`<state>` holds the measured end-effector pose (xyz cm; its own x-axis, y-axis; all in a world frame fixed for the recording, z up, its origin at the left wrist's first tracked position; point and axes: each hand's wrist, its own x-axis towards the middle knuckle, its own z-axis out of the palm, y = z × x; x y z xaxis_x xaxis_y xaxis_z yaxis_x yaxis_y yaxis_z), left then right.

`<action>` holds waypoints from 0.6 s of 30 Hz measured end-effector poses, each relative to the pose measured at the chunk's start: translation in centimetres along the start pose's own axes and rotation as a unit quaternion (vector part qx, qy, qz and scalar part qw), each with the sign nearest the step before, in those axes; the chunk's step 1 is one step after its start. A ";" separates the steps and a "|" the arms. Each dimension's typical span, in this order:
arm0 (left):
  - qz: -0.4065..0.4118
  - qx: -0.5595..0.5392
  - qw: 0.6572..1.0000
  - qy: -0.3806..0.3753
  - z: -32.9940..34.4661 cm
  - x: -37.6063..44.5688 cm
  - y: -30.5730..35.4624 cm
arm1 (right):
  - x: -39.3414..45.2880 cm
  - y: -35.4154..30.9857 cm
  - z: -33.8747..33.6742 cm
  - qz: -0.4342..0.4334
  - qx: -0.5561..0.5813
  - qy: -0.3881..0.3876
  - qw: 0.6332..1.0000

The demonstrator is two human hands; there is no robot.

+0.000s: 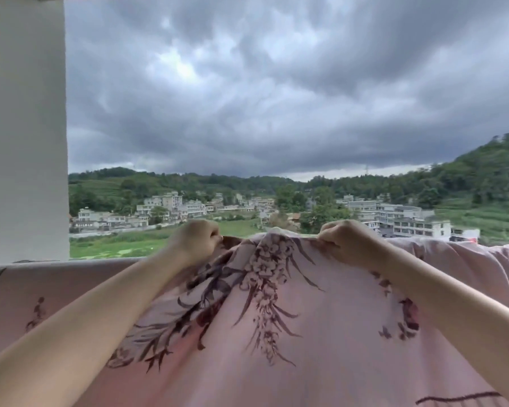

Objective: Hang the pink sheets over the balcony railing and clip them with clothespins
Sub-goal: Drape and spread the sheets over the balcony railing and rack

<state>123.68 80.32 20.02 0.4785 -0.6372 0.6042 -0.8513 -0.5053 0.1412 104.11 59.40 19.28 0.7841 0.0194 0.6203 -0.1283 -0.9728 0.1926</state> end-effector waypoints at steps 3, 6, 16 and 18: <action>-0.074 -0.012 0.997 0.020 -0.6 4.3 -1.0 | 3.6 0.8 0.3 0.095 -0.016 0.049 0.994; -0.177 -0.038 0.981 0.071 -1.3 8.1 -3.5 | 7.0 3.3 -0.5 0.237 -0.051 0.105 0.965; -0.135 -0.028 0.987 -0.088 -1.2 6.5 -5.6 | 3.9 1.7 -5.6 0.195 0.038 0.101 0.975; -0.053 0.000 0.990 -0.130 -0.9 4.5 -2.9 | 2.5 0.0 -5.9 0.173 0.140 0.115 0.968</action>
<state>128.10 79.47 23.06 0.6037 -0.7091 0.3643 -0.7938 -0.5768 0.1929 102.48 60.85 25.26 0.5641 -0.3001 0.7692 -0.1643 -0.9538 -0.2517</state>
